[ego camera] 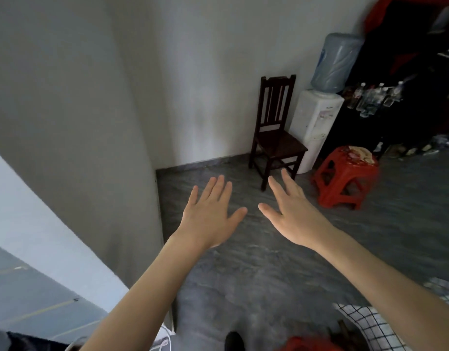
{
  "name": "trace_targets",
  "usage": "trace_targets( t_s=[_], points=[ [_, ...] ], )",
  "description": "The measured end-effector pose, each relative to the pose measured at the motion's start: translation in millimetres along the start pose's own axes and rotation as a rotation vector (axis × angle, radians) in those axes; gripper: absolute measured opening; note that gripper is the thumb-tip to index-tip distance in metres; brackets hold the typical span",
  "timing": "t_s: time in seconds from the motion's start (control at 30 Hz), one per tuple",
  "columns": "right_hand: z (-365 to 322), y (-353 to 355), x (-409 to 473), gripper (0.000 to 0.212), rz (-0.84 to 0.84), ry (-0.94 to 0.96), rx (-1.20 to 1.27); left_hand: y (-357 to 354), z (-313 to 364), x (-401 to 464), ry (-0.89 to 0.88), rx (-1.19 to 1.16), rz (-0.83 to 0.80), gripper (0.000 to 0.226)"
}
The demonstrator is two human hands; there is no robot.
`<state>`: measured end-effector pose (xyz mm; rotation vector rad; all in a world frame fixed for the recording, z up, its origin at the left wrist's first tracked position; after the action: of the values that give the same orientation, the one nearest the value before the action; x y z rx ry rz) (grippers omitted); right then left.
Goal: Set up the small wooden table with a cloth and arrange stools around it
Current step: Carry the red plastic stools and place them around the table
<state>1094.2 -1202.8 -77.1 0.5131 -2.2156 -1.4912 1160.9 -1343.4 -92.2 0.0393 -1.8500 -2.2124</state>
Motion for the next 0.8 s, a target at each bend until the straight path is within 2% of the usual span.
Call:
trace_targets(
  t_s=[0.27,0.6,0.8],
  points=[
    [82,3,69,0.076,-0.009,-0.088,-0.019,-42,25,94,-0.05,0.003,-0.091,0.075],
    [231,36,173,0.075,-0.009,-0.238,-0.01,-83,129,266,-0.182,-0.008,-0.129,0.073],
    [281,42,231,0.077,-0.003,-0.264,-0.004,-104,148,334,-0.187,-0.001,-0.141,0.074]
  ],
)
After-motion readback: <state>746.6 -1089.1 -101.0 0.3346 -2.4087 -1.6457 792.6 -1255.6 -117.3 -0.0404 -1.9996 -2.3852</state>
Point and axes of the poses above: each hand's wrist, its own x-axis towards the middle knuckle, its own y-axis out of the back of the hand, z = x × y, the point moved 10 cm from there along x, towards the middle knuckle, and after that the axes turned 12 degrees about z, right-handed, at the moved point
